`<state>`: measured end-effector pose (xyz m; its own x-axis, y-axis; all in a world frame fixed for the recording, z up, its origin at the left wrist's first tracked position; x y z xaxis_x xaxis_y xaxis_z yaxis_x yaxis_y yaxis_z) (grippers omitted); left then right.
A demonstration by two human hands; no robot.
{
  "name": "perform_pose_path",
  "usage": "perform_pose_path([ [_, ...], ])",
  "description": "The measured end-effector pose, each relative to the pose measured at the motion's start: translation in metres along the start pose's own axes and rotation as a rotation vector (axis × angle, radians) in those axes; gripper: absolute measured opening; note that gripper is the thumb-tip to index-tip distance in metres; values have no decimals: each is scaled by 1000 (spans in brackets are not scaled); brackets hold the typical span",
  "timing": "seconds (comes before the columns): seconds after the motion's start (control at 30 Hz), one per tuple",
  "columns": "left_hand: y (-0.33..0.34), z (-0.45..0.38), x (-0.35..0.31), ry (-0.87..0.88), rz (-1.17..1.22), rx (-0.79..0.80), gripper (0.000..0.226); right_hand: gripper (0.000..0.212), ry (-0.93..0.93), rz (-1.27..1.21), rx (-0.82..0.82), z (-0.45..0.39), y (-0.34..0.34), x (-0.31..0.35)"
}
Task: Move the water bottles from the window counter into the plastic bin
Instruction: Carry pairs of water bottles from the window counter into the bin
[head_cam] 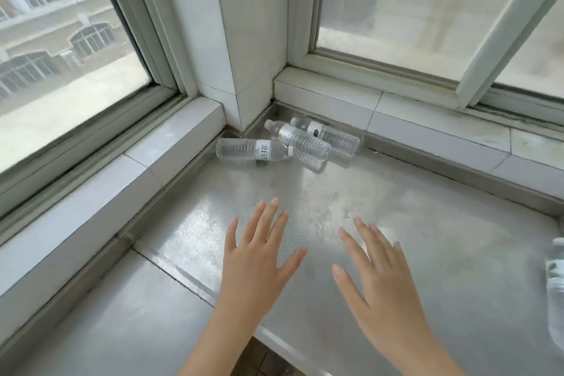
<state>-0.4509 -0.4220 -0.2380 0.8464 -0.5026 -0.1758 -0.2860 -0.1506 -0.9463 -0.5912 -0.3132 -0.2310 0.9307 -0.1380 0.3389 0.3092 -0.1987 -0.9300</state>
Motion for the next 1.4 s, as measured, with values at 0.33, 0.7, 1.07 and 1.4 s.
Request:
perform_pose_path([
  [0.33, 81, -150, 60, 2, -61, 50, 60, 67, 41, 48, 141, -137, 66, -39],
  [0.7, 200, -276, 114, 86, -260, 282, 84, 67, 72, 21, 193, -239, 116, -66],
  [1.07, 175, -286, 123, 116, -23, 161, 74, 67, 110, 115, 159, -337, 146, -111],
  [1.4, 154, -236, 157, -759, 806, 396, 72, 85, 75, 180, 341, -392, 169, -115],
])
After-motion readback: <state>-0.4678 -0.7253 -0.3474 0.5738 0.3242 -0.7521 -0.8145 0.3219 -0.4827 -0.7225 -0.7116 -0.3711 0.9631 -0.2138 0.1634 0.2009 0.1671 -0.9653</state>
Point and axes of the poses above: each hand's wrist, its own z-axis away from the middle knuckle, its own y-axis out of the palm, x = y × z, the point moved 8 cm from there along -z, towards the middle knuckle, and after that the axes turned 9 degrees about -y, right-handed, at the moved point
